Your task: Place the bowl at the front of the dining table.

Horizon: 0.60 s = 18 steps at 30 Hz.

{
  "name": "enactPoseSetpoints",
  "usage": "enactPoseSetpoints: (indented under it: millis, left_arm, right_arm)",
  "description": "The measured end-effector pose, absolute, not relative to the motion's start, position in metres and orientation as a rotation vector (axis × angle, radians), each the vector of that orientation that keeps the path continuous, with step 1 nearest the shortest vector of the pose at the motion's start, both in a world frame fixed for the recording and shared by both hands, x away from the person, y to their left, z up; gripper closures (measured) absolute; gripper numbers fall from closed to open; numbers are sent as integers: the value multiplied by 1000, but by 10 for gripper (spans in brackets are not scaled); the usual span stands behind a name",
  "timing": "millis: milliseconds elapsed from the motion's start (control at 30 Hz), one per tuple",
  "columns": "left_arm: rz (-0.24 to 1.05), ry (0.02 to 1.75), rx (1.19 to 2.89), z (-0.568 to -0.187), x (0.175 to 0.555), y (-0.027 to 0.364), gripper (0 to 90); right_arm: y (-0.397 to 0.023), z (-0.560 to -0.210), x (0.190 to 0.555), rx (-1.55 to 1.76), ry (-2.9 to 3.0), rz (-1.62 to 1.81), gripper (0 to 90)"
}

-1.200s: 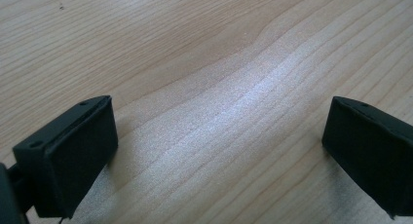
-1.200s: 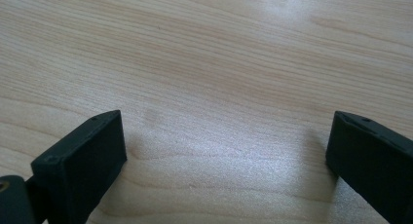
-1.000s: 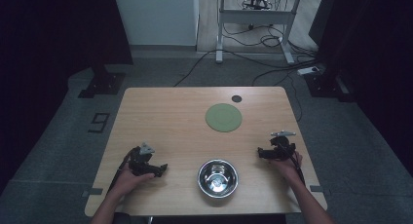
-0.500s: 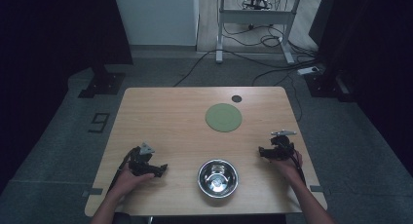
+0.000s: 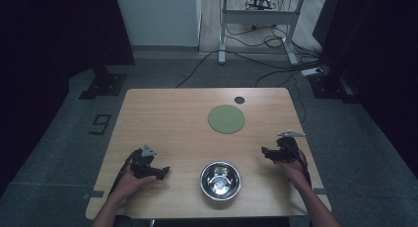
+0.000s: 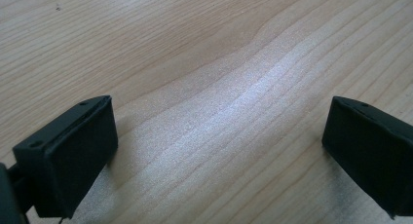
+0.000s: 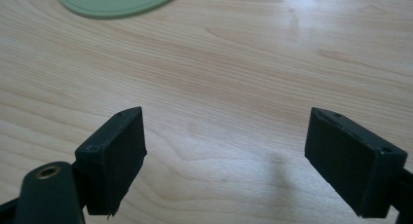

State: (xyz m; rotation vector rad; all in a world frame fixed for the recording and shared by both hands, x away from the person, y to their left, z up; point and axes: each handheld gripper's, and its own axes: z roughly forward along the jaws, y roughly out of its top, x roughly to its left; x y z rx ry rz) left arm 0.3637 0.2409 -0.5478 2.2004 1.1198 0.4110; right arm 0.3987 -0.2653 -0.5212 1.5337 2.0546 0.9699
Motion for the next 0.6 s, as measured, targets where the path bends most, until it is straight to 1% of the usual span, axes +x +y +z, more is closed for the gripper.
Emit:
enactPoseSetpoints:
  millis: [600]
  left_arm:
    - [410, 1118, 2200, -548, 364, 241, 0]
  right_arm:
    - [-253, -509, 385, 1462, 2097, 1043, 174]
